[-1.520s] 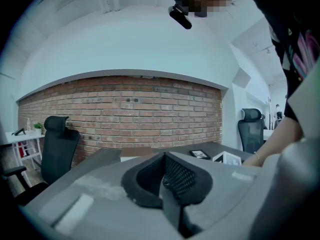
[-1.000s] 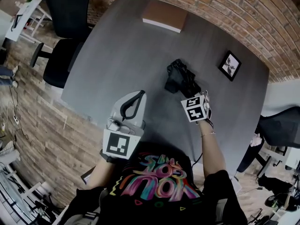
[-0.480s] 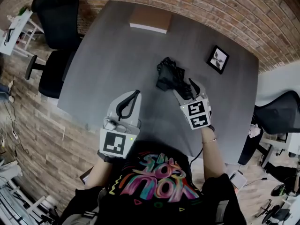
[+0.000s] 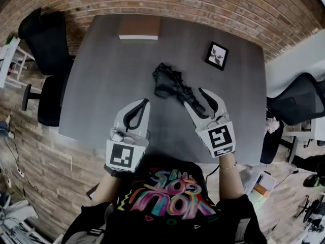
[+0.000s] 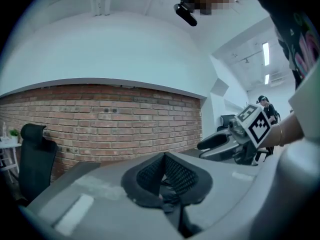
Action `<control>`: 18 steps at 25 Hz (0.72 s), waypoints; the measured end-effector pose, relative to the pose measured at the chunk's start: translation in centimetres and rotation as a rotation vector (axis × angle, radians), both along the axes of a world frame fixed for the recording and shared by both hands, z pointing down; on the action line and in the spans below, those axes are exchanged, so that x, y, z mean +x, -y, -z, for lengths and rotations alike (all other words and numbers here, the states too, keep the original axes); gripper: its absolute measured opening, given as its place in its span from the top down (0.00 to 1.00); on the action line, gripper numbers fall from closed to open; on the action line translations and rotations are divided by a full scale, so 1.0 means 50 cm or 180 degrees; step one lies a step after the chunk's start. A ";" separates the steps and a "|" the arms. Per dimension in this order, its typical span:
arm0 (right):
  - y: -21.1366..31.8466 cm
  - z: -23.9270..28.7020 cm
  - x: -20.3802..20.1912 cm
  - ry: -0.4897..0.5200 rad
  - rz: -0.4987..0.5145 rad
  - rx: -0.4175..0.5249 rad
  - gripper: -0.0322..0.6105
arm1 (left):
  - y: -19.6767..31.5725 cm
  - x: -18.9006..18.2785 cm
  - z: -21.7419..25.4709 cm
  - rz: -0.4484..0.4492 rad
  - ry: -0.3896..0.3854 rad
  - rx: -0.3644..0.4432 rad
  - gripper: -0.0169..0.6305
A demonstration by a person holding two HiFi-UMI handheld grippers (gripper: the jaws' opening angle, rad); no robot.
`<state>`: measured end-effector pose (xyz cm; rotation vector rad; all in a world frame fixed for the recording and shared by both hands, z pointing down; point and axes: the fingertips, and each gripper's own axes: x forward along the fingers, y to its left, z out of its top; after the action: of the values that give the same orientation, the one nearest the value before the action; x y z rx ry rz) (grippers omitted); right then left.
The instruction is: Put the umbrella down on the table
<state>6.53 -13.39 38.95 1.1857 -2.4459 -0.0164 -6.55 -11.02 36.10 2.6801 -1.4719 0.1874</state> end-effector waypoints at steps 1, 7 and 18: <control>-0.011 0.018 0.009 0.0059 -0.0049 0.0071 0.61 | -0.001 0.007 0.002 -0.0044 0.0000 0.0013 0.97; -0.076 0.113 0.082 0.0408 -0.0363 0.0485 0.68 | -0.007 0.047 0.020 -0.0246 0.0014 0.0104 0.97; -0.152 0.153 0.198 0.1031 -0.0991 0.0615 0.80 | -0.019 0.070 0.048 -0.0321 -0.0033 0.0189 0.97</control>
<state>16.42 -5.77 31.31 1.7663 -2.5420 0.0338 -3.07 -10.09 33.70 2.8002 -1.3614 0.1379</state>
